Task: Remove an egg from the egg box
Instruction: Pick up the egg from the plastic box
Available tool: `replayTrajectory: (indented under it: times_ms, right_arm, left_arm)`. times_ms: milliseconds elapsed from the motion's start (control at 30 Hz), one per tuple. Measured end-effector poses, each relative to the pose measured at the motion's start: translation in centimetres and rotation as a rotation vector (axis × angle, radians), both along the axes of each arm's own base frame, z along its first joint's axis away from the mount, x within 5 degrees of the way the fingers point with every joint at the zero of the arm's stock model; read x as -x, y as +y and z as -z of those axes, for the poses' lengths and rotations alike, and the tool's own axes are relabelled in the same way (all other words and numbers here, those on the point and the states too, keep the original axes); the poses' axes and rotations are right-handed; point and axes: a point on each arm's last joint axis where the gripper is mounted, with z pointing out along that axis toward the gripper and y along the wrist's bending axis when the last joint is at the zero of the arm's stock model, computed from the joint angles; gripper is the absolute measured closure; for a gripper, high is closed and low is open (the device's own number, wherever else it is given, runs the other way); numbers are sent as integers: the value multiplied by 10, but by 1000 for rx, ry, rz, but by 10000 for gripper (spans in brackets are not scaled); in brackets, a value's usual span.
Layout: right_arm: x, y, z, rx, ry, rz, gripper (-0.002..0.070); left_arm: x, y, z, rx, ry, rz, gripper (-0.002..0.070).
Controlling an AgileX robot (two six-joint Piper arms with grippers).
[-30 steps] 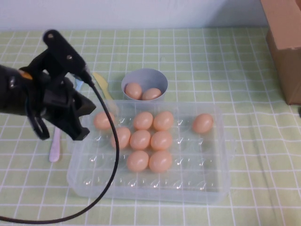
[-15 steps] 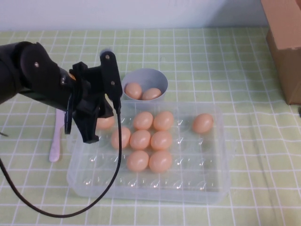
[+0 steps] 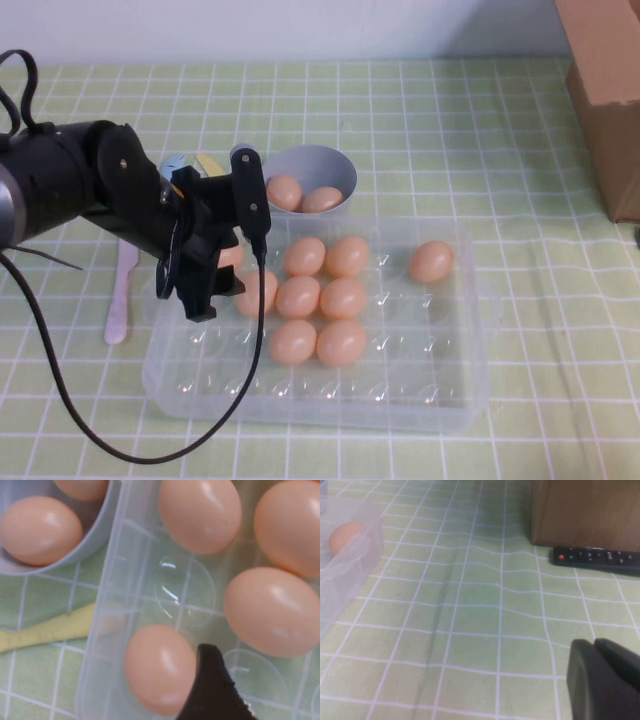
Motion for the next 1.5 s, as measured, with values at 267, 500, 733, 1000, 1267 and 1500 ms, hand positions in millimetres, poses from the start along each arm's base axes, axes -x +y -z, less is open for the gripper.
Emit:
replayTrajectory:
  times_ms: [267, 500, 733, 1000, 1267, 1500]
  right_arm:
    - [0, 0, 0, 0, 0, 0, 694]
    - [0, 0, 0, 0, 0, 0, 694]
    - [0, 0, 0, -2, 0, 0, 694]
    - [0, 0, 0, -2, 0, 0, 694]
    - [0, 0, 0, -2, 0, 0, 694]
    - [0, 0, 0, -2, 0, 0, 694]
  left_arm:
    - [-9, 3, 5, -41, -14, 7, 268]
    - [-32, 4, 6, -21, -13, -57, 267]
    - [-36, 4, 15, -47, 23, -49, 266]
    - [-38, 3, 21, -59, 27, -45, 266]
    - [-40, 4, 21, -56, 15, -51, 266]
    - [-45, 13, 20, -56, -4, -74, 266]
